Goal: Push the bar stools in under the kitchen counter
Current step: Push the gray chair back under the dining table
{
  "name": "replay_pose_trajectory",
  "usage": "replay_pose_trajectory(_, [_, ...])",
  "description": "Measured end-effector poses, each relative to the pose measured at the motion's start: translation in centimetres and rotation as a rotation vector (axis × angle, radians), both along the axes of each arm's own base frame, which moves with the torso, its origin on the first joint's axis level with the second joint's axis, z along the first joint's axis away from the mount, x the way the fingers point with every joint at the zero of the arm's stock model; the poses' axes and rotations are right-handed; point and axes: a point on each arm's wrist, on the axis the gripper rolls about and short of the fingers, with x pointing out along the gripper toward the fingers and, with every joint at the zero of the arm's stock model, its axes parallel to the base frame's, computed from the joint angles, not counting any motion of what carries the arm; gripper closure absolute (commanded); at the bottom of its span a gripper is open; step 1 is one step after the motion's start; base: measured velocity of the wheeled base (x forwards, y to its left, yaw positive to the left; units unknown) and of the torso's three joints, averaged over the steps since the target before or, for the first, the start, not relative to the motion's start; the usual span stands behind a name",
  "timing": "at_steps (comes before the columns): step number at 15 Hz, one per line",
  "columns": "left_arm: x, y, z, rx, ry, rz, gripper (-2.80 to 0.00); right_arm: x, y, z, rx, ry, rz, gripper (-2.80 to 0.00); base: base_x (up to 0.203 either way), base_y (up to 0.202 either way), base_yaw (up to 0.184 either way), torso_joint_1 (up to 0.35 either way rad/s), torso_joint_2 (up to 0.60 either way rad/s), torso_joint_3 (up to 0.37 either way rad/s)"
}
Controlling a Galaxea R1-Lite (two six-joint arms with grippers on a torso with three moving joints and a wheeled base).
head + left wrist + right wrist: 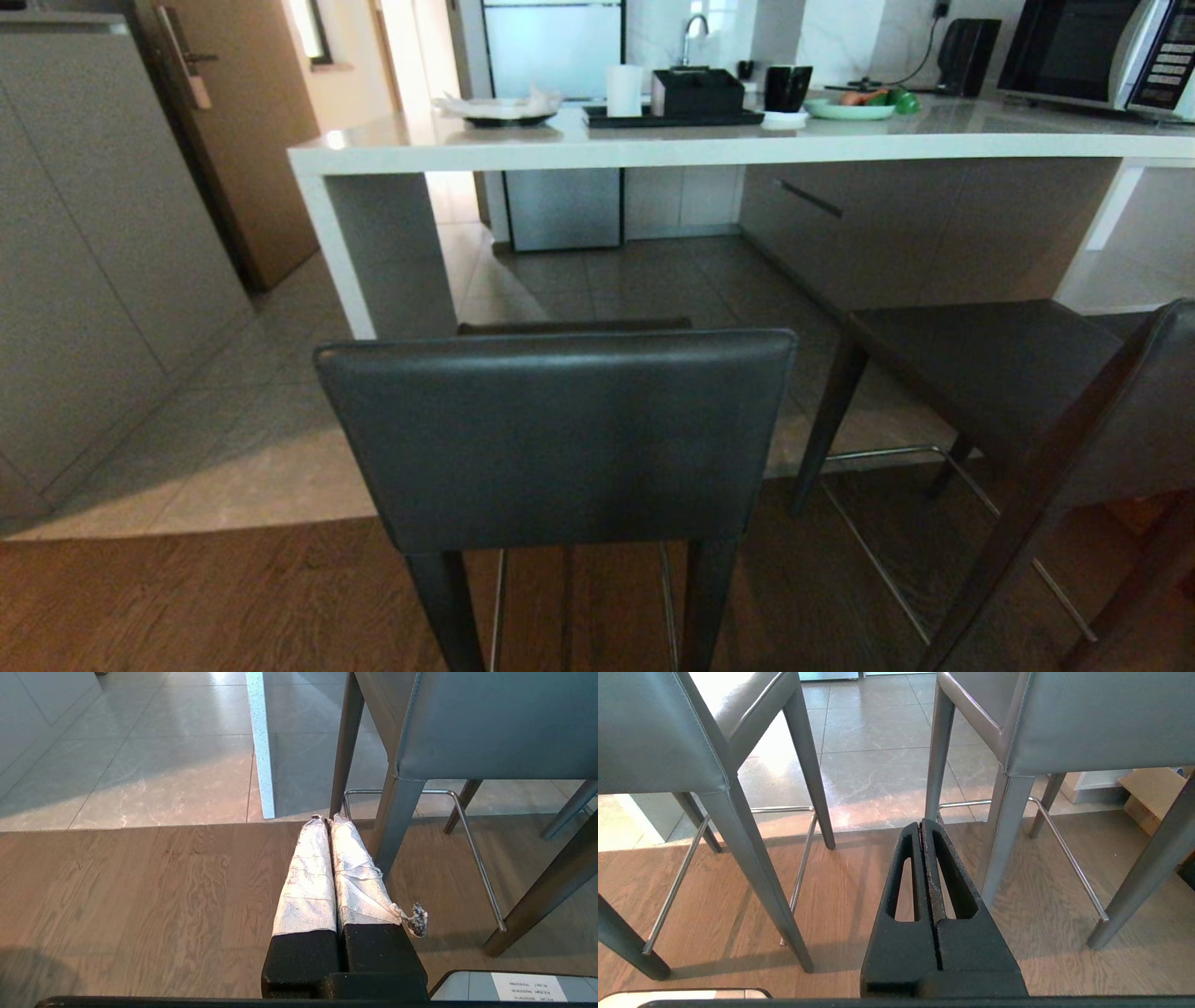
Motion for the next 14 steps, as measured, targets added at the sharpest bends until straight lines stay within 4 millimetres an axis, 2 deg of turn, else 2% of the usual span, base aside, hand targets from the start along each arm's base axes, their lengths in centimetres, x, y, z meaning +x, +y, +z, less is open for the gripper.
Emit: replay_pose_trajectory(14, [0.00, 0.00, 0.01, -0.004, -0.002, 0.001, 0.00, 0.00, -0.01, 0.01, 0.014, -0.001, -0.004, 0.00, 0.000, 0.000, 0.000, 0.000, 0.00, 0.000])
